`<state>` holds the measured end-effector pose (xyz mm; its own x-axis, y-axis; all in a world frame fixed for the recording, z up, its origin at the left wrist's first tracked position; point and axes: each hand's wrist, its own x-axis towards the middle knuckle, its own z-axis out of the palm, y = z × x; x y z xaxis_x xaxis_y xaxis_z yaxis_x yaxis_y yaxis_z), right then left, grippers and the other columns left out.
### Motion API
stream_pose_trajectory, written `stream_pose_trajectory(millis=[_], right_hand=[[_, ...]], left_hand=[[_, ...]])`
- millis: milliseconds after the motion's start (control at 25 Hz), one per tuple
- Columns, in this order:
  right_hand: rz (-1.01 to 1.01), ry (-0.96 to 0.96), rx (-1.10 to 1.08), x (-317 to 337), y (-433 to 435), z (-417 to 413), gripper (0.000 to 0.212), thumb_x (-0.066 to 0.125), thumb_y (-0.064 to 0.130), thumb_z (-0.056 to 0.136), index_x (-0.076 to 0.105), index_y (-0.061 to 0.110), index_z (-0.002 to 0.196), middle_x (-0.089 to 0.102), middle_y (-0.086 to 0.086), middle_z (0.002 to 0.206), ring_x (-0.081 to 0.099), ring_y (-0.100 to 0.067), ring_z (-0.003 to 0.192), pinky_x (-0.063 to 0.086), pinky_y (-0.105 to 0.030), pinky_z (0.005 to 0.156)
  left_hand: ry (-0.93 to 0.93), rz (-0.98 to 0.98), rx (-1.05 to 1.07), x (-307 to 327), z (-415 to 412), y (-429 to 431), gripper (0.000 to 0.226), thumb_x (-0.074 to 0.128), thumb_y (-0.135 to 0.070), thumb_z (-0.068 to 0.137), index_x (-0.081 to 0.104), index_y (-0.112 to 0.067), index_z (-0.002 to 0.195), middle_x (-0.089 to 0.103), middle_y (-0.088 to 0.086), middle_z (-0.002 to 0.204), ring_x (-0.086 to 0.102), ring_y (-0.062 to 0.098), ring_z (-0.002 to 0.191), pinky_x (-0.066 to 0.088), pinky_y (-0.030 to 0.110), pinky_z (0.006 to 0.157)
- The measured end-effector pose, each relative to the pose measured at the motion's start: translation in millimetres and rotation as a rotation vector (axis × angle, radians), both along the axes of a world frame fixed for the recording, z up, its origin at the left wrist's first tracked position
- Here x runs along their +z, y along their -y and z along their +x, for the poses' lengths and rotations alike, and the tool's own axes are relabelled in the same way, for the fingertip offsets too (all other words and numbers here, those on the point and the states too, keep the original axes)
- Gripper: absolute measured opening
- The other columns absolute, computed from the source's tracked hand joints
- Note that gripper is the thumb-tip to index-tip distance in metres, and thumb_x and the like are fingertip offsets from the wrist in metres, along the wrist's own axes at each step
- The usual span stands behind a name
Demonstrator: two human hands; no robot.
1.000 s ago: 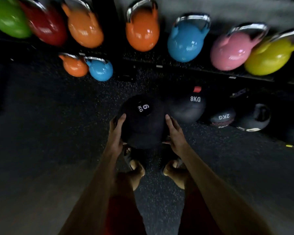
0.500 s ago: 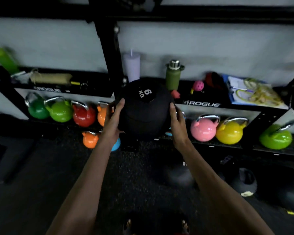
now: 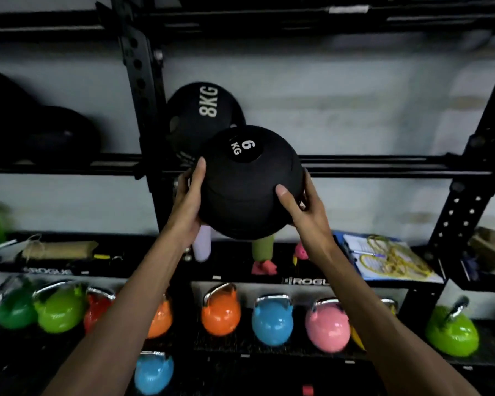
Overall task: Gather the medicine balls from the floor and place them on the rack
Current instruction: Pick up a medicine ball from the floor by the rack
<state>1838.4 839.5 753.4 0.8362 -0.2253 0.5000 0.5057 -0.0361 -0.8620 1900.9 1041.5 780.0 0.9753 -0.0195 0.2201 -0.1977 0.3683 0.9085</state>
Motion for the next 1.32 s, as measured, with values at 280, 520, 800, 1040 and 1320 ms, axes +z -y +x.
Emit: stream_pose_trajectory(millis=[280,520,800,1040,1320], right_hand=[[-0.142,0.127,-0.084,76,58,78,0.087,0.073,0.048,0.087,0.024,0.033,0.157,0.048,0.026,0.142,0.047,0.010,0.129,0.042,-0.025,0.112],[-0.189,0.108,-0.098,68,89,139,0.084,0.076,0.028,0.088,0.028,0.029,0.157,0.051,0.021,0.140,0.049,0.012,0.125,0.045,-0.028,0.111],[-0.203,0.080,-0.199,63,100,181,0.078,0.063,0.047,0.094,0.023,0.026,0.158,0.045,0.011,0.150,0.046,-0.004,0.135,0.039,-0.025,0.112],[-0.136,0.009,-0.308,66,118,230,0.078,0.044,0.066,0.096,0.025,0.022,0.157,0.038,-0.003,0.157,0.038,-0.018,0.144,0.033,-0.040,0.119],[-0.160,-0.022,-0.271,53,139,247,0.068,0.042,0.054,0.102,0.023,0.020,0.158,0.037,-0.003,0.158,0.037,-0.016,0.144,0.033,-0.036,0.119]], left_hand=[[0.103,0.041,-0.014,70,94,69,0.071,0.057,-0.080,0.076,0.049,-0.045,0.138,0.061,-0.012,0.135,0.062,0.017,0.118,0.058,0.049,0.090],[0.036,0.003,0.138,73,167,110,0.055,0.051,-0.066,0.092,0.056,-0.028,0.132,0.065,-0.003,0.124,0.064,0.020,0.113,0.054,0.042,0.097],[0.367,0.237,0.343,62,190,130,0.056,0.058,-0.065,0.082,0.052,-0.029,0.125,0.054,-0.003,0.132,0.048,0.016,0.127,0.038,0.037,0.113],[0.764,0.802,0.375,44,202,141,0.075,0.055,-0.064,0.088,0.022,-0.048,0.153,0.012,0.004,0.165,0.008,0.023,0.153,0.015,0.047,0.124],[0.733,0.920,0.608,57,216,172,0.067,0.048,-0.063,0.094,0.038,-0.033,0.152,0.035,0.011,0.156,0.031,0.030,0.143,0.031,0.048,0.116]])
